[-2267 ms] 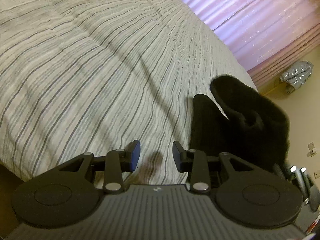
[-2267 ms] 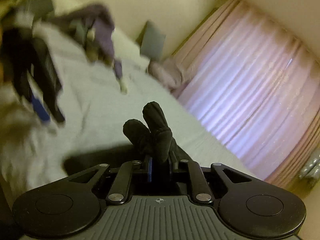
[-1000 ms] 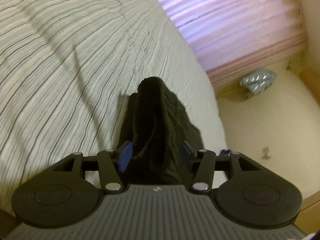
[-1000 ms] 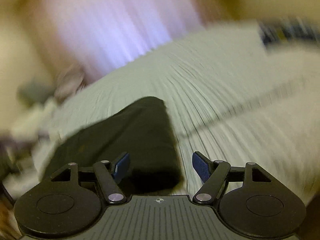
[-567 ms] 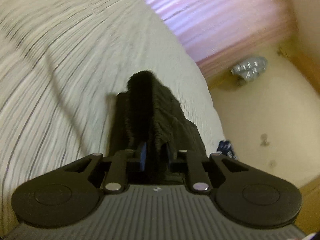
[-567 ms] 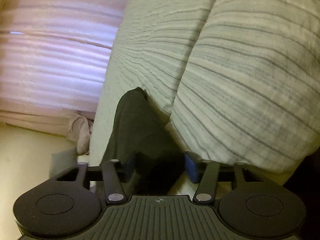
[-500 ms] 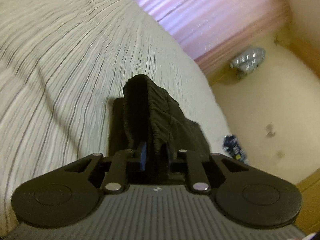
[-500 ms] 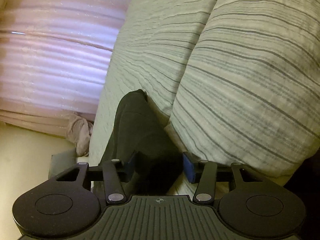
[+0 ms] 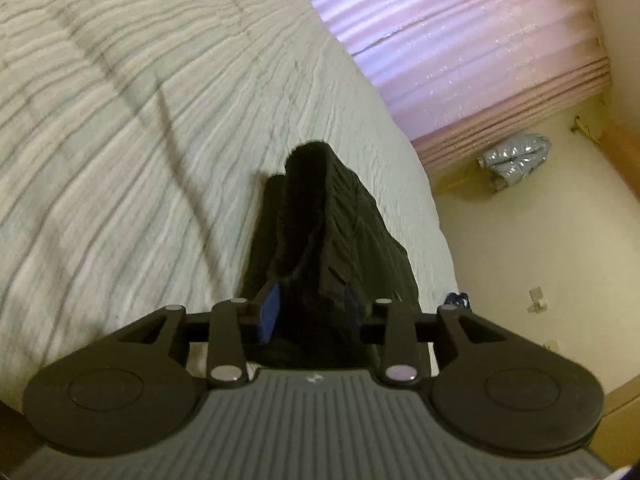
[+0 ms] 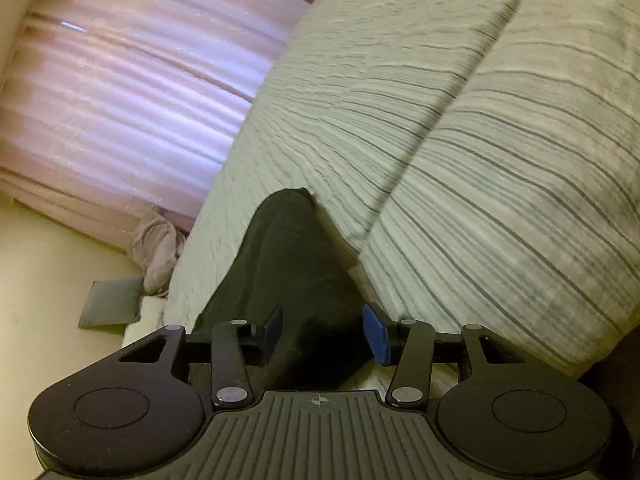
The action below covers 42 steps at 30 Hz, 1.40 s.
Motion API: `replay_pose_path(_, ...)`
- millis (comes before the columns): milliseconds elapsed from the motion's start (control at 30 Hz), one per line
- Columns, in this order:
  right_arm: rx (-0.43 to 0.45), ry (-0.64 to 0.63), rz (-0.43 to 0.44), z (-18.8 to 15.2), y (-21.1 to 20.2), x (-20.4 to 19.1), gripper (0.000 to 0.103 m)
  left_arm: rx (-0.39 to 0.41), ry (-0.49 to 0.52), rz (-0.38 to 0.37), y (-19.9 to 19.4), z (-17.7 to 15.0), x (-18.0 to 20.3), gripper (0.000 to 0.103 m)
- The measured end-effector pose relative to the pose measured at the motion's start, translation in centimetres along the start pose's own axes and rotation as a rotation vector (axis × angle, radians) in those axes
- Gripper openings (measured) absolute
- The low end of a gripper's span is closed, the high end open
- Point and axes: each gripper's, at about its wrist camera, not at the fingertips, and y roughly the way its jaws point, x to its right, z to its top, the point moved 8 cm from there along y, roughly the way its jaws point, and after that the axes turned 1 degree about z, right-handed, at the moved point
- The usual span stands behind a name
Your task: Fold clothes
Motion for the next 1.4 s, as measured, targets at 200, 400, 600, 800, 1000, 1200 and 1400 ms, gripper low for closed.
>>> replay_pose_path(200,0.007,-0.076,-0.074,-0.6,1.4,0.1,0.043,-0.01,0.018,0.046,1.6,-0.5,-0.7,0.019)
replay_pose_path(400,0.007,-0.225,-0.141,-1.1,2.3,-0.8,0.041,0.006,0.078,0.128,1.3,-0.8,-0.4,0.019)
replay_pose_path(600,0.002,-0.275,-0.165,-1.5,2.2,-1.2,0.041,0.029,0.218,0.271,0.5,-1.3,1.3,0.021)
replay_pose_path(800,0.028,-0.318,-0.163,-1.4,1.2,-2.2,0.041,0.031,0.265,0.349,0.1,-2.1,1.8,0.02)
replay_pose_path(1000,0.056,-0.364,-0.16,-1.3,0.1,-3.3,0.041,0.049,0.291,0.354,-1.3,-2.5,2.7,0.02)
replay_pose_path(1200,0.086,-0.487,-0.168,-2.0,-1.1,-4.5,0.041,0.073,0.345,0.357,-2.3,-2.9,4.1,0.02)
replay_pose_path(1400,0.088,-0.547,-0.194,-2.7,-2.2,-4.2,0.041,0.069,0.376,0.343,-3.6,-4.2,4.8,0.02)
